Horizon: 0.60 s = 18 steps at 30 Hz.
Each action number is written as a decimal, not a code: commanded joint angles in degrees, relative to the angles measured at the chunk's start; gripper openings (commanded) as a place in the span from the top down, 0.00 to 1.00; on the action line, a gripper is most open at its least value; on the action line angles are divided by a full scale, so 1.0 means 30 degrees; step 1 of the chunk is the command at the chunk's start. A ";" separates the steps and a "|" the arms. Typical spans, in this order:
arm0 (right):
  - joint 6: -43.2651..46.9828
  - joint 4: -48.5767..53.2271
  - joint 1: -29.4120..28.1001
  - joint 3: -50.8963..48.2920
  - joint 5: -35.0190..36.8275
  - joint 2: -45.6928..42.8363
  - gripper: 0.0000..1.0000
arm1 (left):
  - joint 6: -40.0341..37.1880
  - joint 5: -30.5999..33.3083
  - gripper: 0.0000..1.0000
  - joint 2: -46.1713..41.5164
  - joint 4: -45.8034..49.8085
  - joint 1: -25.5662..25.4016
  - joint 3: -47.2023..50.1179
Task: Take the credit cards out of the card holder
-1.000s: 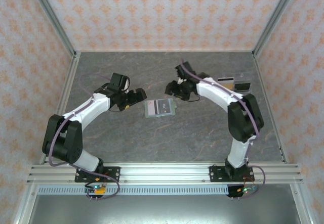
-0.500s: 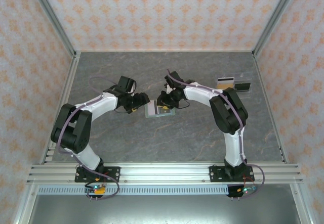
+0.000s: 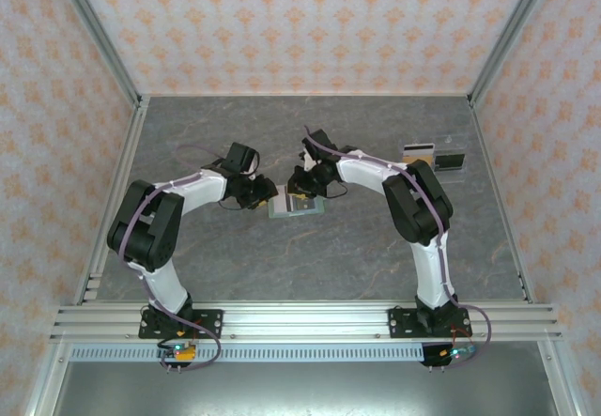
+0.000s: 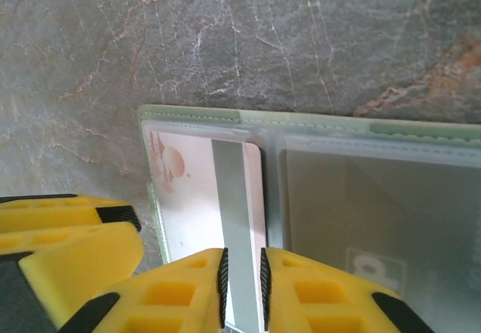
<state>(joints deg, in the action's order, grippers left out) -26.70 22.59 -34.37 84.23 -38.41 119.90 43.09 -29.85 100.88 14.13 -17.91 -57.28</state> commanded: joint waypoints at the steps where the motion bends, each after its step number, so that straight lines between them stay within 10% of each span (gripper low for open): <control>1: 0.0442 -0.0116 -0.0130 0.0516 0.0174 0.0462 0.79 | -0.0037 -0.0276 0.71 0.0375 -0.0459 -0.0065 -0.0595; 18: 0.0479 0.0267 -0.0105 0.0673 0.0473 0.1371 0.83 | -0.0638 -0.0144 0.87 0.1568 0.0065 -0.0064 -0.0769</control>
<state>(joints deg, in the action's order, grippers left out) -26.24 22.65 -34.35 85.45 -38.39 122.30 42.39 -30.24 104.07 13.63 -17.89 -58.78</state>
